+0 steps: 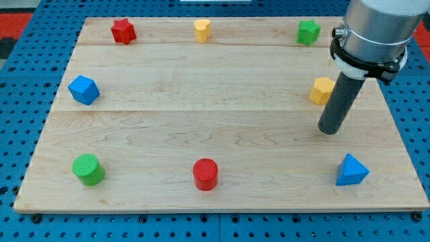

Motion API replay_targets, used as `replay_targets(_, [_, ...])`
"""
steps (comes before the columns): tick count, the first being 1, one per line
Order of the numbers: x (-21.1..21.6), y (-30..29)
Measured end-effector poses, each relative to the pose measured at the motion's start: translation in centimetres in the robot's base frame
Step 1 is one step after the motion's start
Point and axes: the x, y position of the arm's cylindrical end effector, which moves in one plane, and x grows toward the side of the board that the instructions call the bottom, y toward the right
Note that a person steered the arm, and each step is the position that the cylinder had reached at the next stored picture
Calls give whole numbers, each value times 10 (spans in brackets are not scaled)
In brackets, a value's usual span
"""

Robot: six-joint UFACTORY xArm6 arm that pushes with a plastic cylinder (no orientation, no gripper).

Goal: Push the red circle diagonally above the green circle

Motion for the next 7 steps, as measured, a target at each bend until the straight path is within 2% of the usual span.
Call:
replay_targets(2, [0, 14])
replay_targets(6, [-19, 4])
replay_targets(7, [12, 21])
